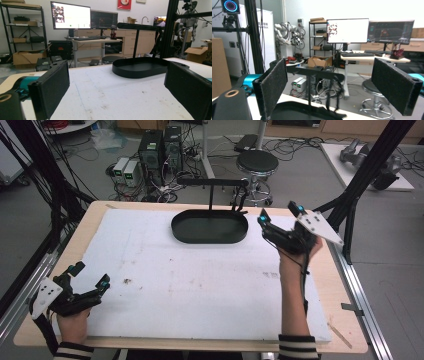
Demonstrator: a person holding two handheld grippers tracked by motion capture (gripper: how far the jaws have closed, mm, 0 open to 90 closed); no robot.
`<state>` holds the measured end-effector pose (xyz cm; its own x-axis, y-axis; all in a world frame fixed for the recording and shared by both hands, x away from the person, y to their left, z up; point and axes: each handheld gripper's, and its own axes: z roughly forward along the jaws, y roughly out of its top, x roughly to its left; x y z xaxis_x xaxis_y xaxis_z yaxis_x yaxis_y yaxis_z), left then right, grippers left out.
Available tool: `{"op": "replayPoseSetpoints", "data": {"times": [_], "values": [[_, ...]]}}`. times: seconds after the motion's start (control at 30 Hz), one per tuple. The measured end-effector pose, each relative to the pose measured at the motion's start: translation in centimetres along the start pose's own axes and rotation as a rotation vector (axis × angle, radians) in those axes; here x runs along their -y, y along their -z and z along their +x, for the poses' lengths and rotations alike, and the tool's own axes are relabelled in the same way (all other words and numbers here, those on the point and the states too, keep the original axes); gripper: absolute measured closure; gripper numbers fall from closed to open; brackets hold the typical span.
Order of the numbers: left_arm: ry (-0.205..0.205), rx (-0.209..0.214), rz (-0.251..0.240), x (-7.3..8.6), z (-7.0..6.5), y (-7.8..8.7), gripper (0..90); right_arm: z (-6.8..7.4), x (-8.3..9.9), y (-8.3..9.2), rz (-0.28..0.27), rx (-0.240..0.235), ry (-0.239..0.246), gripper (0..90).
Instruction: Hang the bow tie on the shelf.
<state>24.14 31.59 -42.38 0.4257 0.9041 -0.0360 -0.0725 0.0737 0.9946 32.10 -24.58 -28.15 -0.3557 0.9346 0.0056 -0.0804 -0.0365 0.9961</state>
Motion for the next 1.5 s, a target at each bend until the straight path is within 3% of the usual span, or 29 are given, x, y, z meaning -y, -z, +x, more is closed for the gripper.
{"op": "replayPoseSetpoints", "data": {"times": [0.03, 0.17, 0.2, 0.27, 0.37, 0.4, 0.5, 0.53, 0.6, 0.73, 0.87, 0.97, 1.03, 1.13, 1.27, 1.5], "values": [[0.0, 0.0, 0.001, 0.0, 0.0, -0.1, 6.5, 0.0, 0.0, 0.0, 0.0, 0.0, 0.0, 12.8], [-0.002, -0.001, -0.007, -0.2, -0.1, -0.4, 6.6, -1.6, 1.5, 4.3, -0.022, -0.018, -0.052, 12.8], [-0.002, 0.0, -0.004, -0.2, -0.1, -0.5, 6.6, -1.6, 1.5, 4.3, -0.022, -0.018, -0.052, 12.8], [-0.008, 0.001, 0.002, -0.2, -0.2, -0.7, 6.6, -2.4, 2.7, 6.4, -0.059, -0.024, -0.052, 12.8], [-0.009, -0.001, 0.008, -0.3, -0.2, -0.9, 6.6, -2.6, 3.6, 7.6, -0.065, -0.016, -0.047, 12.9], [-0.008, -0.003, 0.004, -0.3, -0.2, -1.0, 6.6, -2.7, 4.7, 8.5, -0.048, -0.018, -0.057, 12.7], [-0.011, -0.005, 0.001, -0.5, -0.2, -1.1, 6.6, -2.7, 5.8, 9.3, -0.029, -0.023, -0.058, 11.7], [-0.013, -0.005, 0.0, -0.5, -0.3, -1.2, 6.6, -2.8, 6.7, 9.8, -0.015, -0.046, -0.056, 11.2], [-0.018, -0.005, 0.005, -0.5, -0.3, -1.4, 6.6, -2.8, 7.0, 9.9, 0.04, -0.063, -0.049, 10.1], [-0.017, -0.003, 0.008, -0.5, -0.5, -1.6, 6.6, -2.3, 7.7, 10.6, 0.03, -0.077, -0.033, 10.1], [-0.035, -0.008, 0.018, -0.5, -0.6, -1.7, 6.6, -2.1, 8.7, 10.5, 0.06, -0.079, -0.045, 10.1], [-0.035, -0.013, 0.03, -0.4, -0.5, -1.6, 6.6, -1.8, 10.3, 10.1, 0.087, -0.071, -0.05, 10.1], [-0.031, -0.014, 0.029, -0.3, -0.5, -1.7, 6.6, -1.6, 11.7, 9.9, 0.117, -0.071, -0.027, 10.2], [-0.044, -0.003, 0.04, -0.1, -0.5, -1.9, 6.6, -1.6, 12.4, 9.9, 0.117, -0.068, -0.014, 10.2], [-0.036, -0.002, 0.048, 0.2, -0.4, -1.8, 6.6, -1.9, 13.1, 10.1, 0.104, -0.056, -0.062, 10.2], [-0.035, -0.013, 0.043, 0.2, 0.0, -1.3, 6.6, -1.6, 13.3, 9.9, 0.1, -0.034, -0.059, 10.2]]}}
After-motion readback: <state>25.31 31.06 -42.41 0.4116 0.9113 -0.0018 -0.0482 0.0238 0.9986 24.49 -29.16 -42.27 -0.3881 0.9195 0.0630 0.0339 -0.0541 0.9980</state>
